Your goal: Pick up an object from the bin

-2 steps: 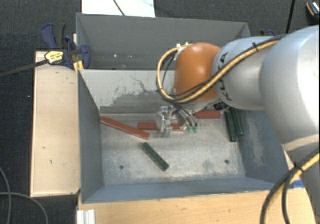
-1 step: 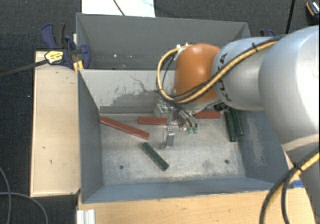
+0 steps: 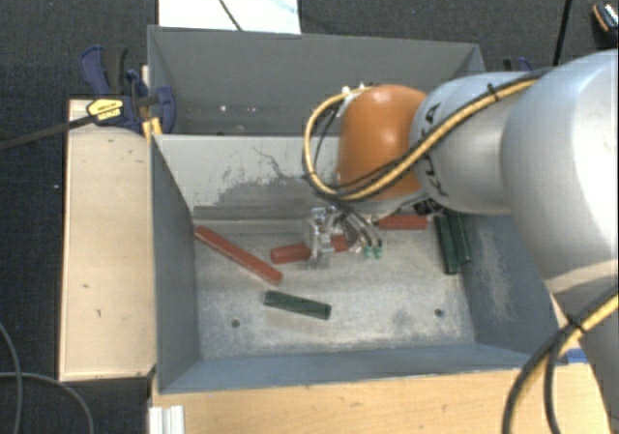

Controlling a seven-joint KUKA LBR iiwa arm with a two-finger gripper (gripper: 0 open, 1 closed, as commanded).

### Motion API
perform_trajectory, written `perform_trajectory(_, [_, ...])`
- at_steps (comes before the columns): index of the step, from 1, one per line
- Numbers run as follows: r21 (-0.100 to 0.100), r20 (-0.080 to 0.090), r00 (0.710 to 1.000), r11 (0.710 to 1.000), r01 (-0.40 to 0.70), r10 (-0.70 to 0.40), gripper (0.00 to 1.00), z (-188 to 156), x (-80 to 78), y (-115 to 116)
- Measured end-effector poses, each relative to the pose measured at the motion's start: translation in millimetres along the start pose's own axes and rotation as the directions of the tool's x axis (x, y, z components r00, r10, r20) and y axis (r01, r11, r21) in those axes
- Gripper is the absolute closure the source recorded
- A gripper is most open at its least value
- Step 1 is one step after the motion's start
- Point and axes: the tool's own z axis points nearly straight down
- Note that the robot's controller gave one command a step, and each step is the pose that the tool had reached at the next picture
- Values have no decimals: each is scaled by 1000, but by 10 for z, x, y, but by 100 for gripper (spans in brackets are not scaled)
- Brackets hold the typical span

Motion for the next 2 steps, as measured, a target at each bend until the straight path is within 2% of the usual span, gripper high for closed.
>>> perform_trajectory(1, [3, -4, 1000, 1000, -29, 29, 100, -59, 245, -440])
perform_trajectory(2, [0, 8, 999, 999, -54, 54, 100, -1335, 251, -454])
